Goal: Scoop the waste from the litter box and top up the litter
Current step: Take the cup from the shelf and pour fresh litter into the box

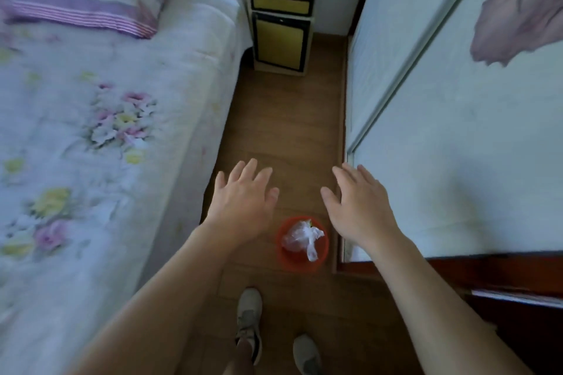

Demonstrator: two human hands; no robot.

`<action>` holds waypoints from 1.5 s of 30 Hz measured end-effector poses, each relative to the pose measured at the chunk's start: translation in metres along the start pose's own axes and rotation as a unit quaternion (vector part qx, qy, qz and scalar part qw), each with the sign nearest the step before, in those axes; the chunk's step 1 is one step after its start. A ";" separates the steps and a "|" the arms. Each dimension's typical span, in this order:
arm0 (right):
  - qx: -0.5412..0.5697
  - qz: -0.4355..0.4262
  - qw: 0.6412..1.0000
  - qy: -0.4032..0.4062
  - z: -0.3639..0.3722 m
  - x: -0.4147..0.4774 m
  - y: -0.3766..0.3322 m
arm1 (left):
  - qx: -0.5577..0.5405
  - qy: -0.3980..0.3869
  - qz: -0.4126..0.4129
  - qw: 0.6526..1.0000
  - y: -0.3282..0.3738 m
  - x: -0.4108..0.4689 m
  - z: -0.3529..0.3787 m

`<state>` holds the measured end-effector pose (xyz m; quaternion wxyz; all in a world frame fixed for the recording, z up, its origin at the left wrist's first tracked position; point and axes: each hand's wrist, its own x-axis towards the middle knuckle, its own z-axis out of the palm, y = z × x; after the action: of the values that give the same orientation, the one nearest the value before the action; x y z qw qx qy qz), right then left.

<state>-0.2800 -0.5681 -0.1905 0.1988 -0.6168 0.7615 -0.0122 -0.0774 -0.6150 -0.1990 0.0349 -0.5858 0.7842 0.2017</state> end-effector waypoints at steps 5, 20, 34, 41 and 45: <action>-0.023 -0.085 0.996 -0.008 -0.059 -0.054 -0.025 | -0.006 0.036 -0.079 0.996 0.003 -0.092 -0.055; -0.106 -0.433 0.893 -0.065 -0.061 -0.244 -0.214 | -0.129 0.151 -0.347 0.917 -0.041 -0.416 -0.077; -0.146 -0.634 0.751 -0.115 0.077 -0.471 -0.472 | -0.132 0.236 -0.571 0.775 -0.217 -0.736 -0.038; -0.178 -0.661 0.717 -0.134 0.125 -0.533 -0.578 | -0.150 0.215 -0.612 0.746 -0.307 -0.810 -0.032; -0.178 -0.681 0.695 -0.148 0.162 -0.540 -0.656 | -0.146 0.219 -0.621 0.739 -0.377 -0.829 -0.038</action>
<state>0.4706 -0.1781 -0.0110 0.1328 -0.9842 0.0826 0.0826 0.5396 0.0332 -0.0266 -0.1061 -0.9687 0.1938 0.1132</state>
